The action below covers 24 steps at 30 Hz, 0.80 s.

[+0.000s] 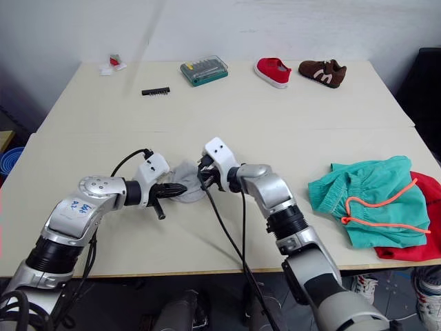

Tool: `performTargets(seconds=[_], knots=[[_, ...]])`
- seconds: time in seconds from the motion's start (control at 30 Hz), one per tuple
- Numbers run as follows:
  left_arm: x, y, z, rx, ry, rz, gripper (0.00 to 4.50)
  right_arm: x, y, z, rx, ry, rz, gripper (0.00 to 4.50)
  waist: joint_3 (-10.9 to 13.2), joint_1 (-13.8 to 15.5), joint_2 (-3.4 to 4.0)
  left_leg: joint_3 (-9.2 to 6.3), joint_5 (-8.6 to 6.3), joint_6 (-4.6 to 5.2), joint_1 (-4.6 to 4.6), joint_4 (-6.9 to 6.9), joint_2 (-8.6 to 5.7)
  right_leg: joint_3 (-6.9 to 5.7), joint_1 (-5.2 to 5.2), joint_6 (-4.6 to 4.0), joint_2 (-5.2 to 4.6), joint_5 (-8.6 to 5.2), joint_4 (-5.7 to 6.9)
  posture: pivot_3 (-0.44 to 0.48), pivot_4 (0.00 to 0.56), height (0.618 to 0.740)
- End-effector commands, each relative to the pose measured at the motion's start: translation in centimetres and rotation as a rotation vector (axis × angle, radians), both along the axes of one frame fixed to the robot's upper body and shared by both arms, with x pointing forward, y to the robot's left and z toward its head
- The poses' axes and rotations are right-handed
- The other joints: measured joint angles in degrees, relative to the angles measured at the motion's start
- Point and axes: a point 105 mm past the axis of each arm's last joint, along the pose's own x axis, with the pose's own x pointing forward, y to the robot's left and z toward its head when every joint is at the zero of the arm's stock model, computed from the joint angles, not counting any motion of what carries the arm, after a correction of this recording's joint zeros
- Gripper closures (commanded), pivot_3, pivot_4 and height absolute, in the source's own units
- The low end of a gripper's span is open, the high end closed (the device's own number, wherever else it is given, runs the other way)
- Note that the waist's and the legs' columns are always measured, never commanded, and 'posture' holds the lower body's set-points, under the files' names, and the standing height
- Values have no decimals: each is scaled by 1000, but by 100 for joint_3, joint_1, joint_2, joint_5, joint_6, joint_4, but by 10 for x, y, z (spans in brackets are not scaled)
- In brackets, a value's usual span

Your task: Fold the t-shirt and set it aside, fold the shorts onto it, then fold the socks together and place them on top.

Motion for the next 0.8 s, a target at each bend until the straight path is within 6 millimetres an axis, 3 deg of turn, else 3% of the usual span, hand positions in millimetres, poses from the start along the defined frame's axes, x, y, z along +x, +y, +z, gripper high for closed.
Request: performTargets(seconds=[0.03,0.23,0.37,0.57,0.67,0.8], knots=[[1,13,-12,44,13,46,4500,3,-2,13,59,61,42,3544,0,-4,0,0,0,0,1,-1,0,0,0,0,0,0,0,0,150,740],[9,25,-13,50,-16,74,4500,14,-3,12,129,216,43,1460,0,-32,0,3,1,2,1,-2,1,-3,-2,-2,0,-1,3,0,150,740],[10,28,-13,44,-22,68,4500,12,12,4,167,320,70,30,0,-49,0,3,2,2,2,-1,1,-3,-1,-2,0,-1,7,0,150,740],[14,32,-10,38,-48,86,4500,-5,38,-16,198,455,125,30,0,-110,1,2,2,1,5,-2,2,-2,1,-2,0,-1,11,0,150,740],[14,31,-7,26,-56,86,4500,-8,45,-21,234,490,103,631,0,-142,1,2,1,-3,11,-4,2,0,2,-2,0,-1,15,0,150,740],[14,32,-7,19,-58,86,4500,-3,43,-19,295,527,51,1979,0,-142,1,2,-8,-23,11,-6,3,0,0,-4,0,-2,22,0,150,740]])
